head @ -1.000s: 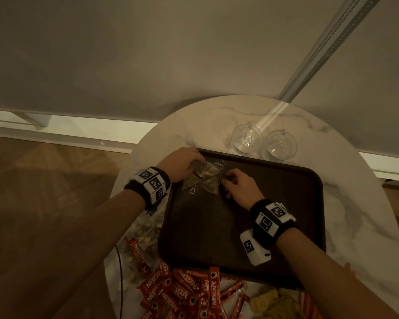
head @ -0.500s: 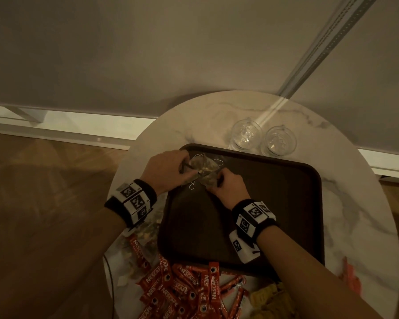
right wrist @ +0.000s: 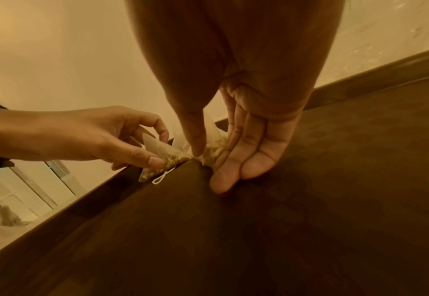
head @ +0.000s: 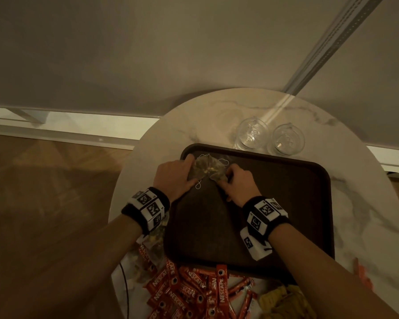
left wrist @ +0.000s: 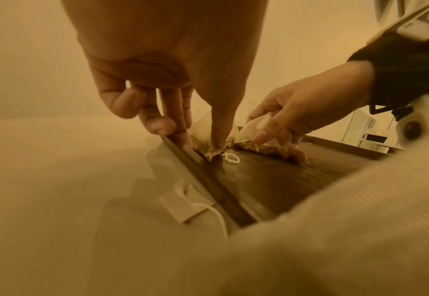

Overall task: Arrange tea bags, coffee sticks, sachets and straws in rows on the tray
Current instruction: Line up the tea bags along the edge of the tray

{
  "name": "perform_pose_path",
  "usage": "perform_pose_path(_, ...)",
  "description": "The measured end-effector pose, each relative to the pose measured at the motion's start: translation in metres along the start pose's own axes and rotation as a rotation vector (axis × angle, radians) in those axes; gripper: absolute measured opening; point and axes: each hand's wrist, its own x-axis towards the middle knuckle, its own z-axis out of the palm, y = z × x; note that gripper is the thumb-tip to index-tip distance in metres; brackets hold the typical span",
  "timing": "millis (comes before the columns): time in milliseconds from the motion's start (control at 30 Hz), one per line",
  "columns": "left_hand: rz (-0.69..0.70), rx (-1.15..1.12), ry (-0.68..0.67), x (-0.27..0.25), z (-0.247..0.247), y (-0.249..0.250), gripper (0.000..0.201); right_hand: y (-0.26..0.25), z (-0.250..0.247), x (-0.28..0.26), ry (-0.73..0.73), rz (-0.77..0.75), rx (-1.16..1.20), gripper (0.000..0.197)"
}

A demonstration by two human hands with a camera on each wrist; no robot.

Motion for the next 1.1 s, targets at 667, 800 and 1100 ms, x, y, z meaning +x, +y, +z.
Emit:
perform_pose_path(667,0.063,0.052,-0.007,0.021,0.006,-0.004,0.07,-0.011,-0.012,0.003,-0.159,-0.114,0.01,0.088)
perform_pose_path(800,0.052,0.031,0.013,0.017,0.009,-0.007,0.068,-0.011,-0.004,0.002,-0.148,-0.141,0.007,0.076)
perform_pose_path(1100,-0.067,-0.138,-0.039,-0.007,-0.005,-0.008,0.085,-0.012,0.002,-0.009,-0.079,-0.101,0.046,0.085)
